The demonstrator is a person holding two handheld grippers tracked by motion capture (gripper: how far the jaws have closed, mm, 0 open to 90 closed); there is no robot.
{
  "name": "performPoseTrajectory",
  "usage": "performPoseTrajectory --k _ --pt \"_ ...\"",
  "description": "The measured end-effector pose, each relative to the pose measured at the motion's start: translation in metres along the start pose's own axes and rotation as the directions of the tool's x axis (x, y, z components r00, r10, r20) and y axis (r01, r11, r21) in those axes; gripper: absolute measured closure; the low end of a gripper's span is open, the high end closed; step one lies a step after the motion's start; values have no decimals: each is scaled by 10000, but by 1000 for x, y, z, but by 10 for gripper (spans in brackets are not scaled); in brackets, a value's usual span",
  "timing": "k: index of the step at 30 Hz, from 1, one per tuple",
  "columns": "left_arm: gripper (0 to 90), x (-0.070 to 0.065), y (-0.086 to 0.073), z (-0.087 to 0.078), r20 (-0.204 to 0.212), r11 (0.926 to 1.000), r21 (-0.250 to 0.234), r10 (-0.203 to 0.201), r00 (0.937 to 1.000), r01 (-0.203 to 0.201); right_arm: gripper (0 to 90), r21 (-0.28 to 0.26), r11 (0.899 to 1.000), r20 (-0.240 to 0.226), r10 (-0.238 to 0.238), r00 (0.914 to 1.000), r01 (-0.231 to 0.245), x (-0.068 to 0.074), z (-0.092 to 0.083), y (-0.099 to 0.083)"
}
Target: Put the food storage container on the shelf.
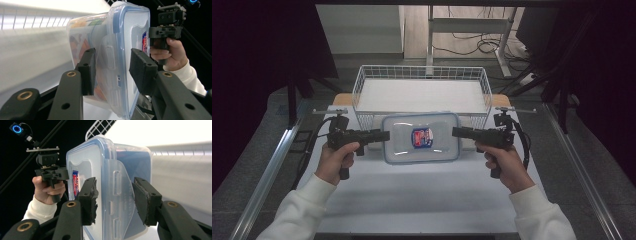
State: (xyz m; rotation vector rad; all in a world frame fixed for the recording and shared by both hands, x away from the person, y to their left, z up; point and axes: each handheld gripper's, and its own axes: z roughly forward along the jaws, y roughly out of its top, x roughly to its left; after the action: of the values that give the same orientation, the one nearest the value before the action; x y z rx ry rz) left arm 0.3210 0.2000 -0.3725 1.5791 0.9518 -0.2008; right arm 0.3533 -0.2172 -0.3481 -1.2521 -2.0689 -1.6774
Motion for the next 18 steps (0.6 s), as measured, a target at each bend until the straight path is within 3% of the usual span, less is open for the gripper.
performPoseTrajectory --k 10,18 --pt "577 -4 38 5 -110 9994 -26 348 9993 -349 543 -99 9999 -109 -60 9999 59 -1 -4 36" --pt "577 0 72 13 -28 9994 1 354 9994 -354 543 -137 9998 11 -126 9999 126 -3 -7 73"
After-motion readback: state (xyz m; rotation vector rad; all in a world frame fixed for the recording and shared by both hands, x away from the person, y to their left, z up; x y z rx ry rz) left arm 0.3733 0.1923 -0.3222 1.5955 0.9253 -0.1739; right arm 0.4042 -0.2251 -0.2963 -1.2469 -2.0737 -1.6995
